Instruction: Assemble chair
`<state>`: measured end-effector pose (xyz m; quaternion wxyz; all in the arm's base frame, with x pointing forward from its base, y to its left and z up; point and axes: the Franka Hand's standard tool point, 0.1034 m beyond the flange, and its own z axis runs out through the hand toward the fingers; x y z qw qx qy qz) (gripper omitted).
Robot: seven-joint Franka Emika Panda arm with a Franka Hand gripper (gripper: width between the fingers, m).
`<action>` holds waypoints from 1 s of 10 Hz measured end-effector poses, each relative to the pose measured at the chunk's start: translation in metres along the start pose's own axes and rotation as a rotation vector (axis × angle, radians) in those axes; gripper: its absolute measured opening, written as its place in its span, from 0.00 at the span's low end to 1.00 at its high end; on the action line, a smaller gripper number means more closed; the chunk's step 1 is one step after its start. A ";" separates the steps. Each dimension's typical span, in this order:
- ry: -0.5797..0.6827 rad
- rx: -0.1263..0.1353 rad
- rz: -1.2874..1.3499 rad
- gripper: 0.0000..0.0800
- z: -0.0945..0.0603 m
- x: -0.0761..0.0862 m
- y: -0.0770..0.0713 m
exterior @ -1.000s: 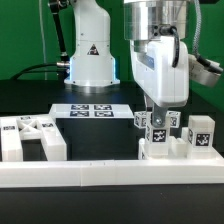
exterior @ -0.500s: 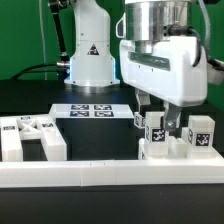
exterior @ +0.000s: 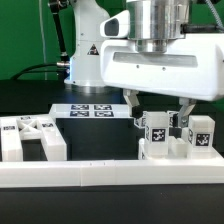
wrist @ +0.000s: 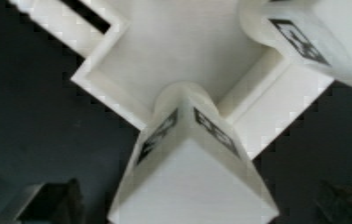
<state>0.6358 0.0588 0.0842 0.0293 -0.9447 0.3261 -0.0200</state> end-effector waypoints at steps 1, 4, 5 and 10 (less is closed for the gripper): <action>0.000 0.000 -0.095 0.81 0.000 0.000 0.000; -0.003 -0.002 -0.314 0.81 0.000 0.001 0.002; -0.002 -0.002 -0.371 0.81 0.000 0.001 0.003; 0.000 -0.008 -0.504 0.49 0.001 0.003 0.005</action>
Offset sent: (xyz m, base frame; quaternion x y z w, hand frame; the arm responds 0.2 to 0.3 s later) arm -0.0010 0.0030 0.0009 -0.0074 -0.0275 -0.2399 0.9704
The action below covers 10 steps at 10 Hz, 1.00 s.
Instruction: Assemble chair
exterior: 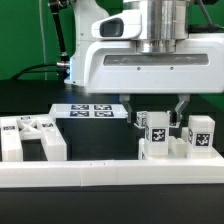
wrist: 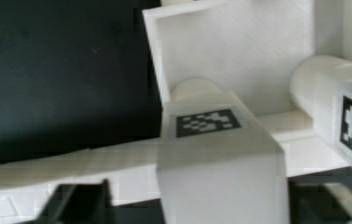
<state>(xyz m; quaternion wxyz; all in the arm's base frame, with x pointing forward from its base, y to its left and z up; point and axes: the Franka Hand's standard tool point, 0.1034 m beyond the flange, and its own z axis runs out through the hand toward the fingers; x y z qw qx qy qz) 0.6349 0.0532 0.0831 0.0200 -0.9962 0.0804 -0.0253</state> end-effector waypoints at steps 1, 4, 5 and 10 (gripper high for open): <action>0.000 0.000 0.020 0.49 0.000 0.000 0.000; 0.000 0.000 0.156 0.36 0.000 0.000 0.000; -0.001 0.001 0.256 0.36 0.001 0.000 0.000; -0.008 0.007 0.876 0.36 0.002 -0.001 -0.004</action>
Offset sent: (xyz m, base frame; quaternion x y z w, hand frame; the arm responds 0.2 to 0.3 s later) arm 0.0000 0.0000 0.0000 0.0000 0.0000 0.1296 0.9916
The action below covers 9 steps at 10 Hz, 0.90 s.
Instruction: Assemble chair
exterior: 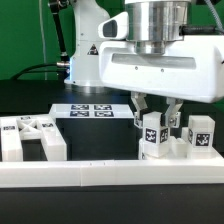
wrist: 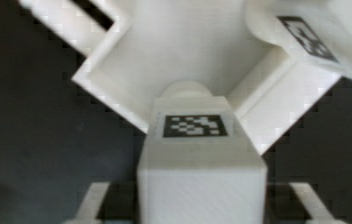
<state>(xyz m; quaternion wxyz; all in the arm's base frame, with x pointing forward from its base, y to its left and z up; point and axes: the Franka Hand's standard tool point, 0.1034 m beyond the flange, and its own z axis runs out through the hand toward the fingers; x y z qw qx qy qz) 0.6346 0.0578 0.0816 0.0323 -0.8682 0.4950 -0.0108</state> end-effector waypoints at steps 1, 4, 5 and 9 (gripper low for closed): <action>-0.005 0.003 0.129 0.36 0.000 0.000 0.000; -0.016 0.009 0.373 0.36 0.001 0.002 0.000; -0.016 0.009 0.450 0.36 0.001 0.002 0.000; -0.015 0.009 0.519 0.46 0.001 0.001 -0.001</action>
Offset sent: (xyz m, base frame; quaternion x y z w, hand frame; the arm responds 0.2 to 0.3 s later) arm 0.0040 -0.0136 -0.0072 -0.0176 -0.0064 0.2426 0.9699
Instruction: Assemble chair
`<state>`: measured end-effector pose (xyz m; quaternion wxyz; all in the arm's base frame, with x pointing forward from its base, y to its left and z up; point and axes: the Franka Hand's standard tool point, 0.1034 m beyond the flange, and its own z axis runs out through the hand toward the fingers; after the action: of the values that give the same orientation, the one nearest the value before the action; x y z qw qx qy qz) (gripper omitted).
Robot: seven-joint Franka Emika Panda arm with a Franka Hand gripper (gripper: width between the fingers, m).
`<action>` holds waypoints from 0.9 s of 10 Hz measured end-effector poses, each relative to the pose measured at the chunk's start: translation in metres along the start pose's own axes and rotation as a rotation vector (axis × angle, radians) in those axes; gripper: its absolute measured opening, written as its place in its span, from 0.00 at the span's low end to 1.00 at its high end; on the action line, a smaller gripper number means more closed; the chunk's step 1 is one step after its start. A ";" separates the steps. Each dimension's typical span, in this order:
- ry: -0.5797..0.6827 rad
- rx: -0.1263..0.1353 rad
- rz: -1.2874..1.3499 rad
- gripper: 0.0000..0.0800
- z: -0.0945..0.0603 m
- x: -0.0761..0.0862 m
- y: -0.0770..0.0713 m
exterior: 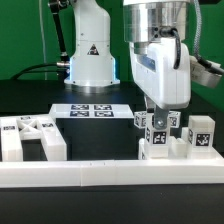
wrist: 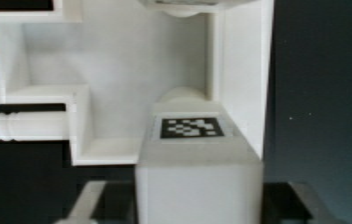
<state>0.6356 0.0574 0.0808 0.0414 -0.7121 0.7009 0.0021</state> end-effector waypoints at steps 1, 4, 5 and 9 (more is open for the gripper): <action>0.000 -0.001 -0.038 0.46 0.000 0.000 0.000; 0.001 -0.004 -0.239 0.79 0.001 -0.003 0.002; -0.001 -0.005 -0.365 0.81 0.002 -0.006 0.002; -0.004 -0.005 -0.784 0.81 0.003 -0.008 0.003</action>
Offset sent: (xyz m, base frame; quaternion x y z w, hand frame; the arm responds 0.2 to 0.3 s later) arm -0.0113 0.0071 -0.0008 -0.0062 0.0062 -0.2539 0.9672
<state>0.6330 0.0653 0.0782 0.0388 -0.9260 0.3754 -0.0109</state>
